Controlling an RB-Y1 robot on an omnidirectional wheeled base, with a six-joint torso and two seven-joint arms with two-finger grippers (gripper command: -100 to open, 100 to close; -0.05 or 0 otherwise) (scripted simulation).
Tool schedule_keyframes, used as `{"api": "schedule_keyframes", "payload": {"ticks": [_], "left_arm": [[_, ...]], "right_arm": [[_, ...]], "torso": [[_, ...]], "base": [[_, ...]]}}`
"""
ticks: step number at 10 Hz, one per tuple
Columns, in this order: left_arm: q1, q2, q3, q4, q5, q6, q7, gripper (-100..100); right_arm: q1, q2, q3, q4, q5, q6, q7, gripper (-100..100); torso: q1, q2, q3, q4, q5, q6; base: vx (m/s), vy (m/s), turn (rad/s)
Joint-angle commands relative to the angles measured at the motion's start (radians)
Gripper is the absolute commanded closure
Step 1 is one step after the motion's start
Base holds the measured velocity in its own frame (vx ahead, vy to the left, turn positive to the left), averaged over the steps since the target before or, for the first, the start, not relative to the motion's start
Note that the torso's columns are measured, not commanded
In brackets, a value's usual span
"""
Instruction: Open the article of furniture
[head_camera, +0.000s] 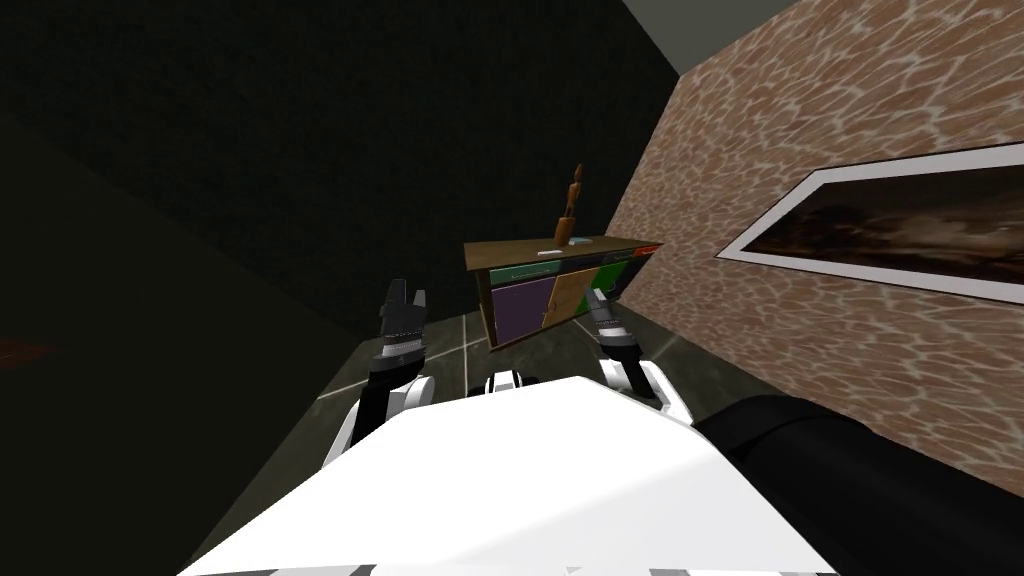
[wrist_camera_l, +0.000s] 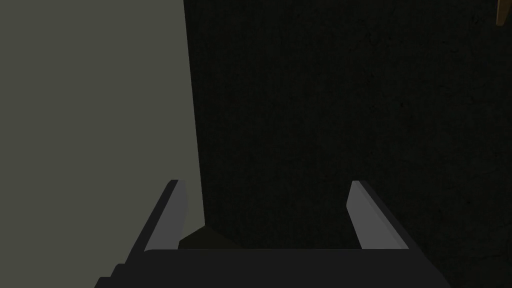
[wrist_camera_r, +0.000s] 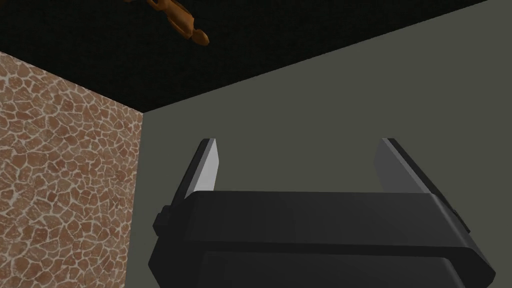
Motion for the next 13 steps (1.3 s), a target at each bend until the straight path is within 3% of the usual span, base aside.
{"api": "schedule_keyframes", "payload": {"ticks": [1,2,3,4,5,8,10,13], "left_arm": [[0.0,0.0,0.0,0.0,0.0,0.0,0.0,0],[0.0,0.0,0.0,0.0,0.0,0.0,0.0,0],[0.0,0.0,0.0,0.0,0.0,0.0,0.0,0],[0.0,0.0,0.0,0.0,0.0,0.0,0.0,0],[0.0,0.0,0.0,0.0,0.0,0.0,0.0,0],[0.0,0.0,0.0,0.0,0.0,0.0,0.0,0],[0.0,0.0,0.0,0.0,0.0,0.0,0.0,0],[0.0,0.0,0.0,0.0,0.0,0.0,0.0,0]], "right_arm": [[0.006,-0.005,-0.033,0.008,0.024,0.0,0.074,-100],[0.009,-0.009,-0.062,0.015,0.046,0.003,0.105,-100],[0.009,-0.009,-0.062,0.015,0.046,0.003,0.132,-100],[0.012,-0.011,-0.091,0.023,0.069,0.008,0.16,-100],[0.012,-0.011,-0.091,0.023,0.069,0.008,0.19,-100],[0.018,-0.011,-0.149,0.038,0.117,0.02,0.276,-100],[0.018,-0.011,-0.149,0.038,0.117,0.02,0.314,-100],[0.024,-0.003,-0.203,0.055,0.168,0.036,0.408,-100]], "torso": [[0.001,0.0,0.0,0.0,0.0,-0.001],[0.0,0.0,0.0,0.0,0.0,0.0],[0.0,0.0,0.0,0.0,0.0,-0.001],[0.0,0.0,0.0,0.0,0.0,0.0],[0.0,0.0,0.0,0.0,0.0,-0.001],[0.0,0.0,0.0,0.0,0.0,0.0],[0.0,0.0,0.0,0.0,0.0,0.0],[0.0,0.0,0.0,0.0,0.0,0.0]], "base": [[-0.005,0.008,0.161],[-0.005,0.016,0.336],[-0.006,0.008,0.18],[-0.01,0.017,0.328],[-0.006,0.01,0.201],[-0.005,0.015,0.303],[0.0,0.008,0.046],[0.0,0.016,0.294]]}}
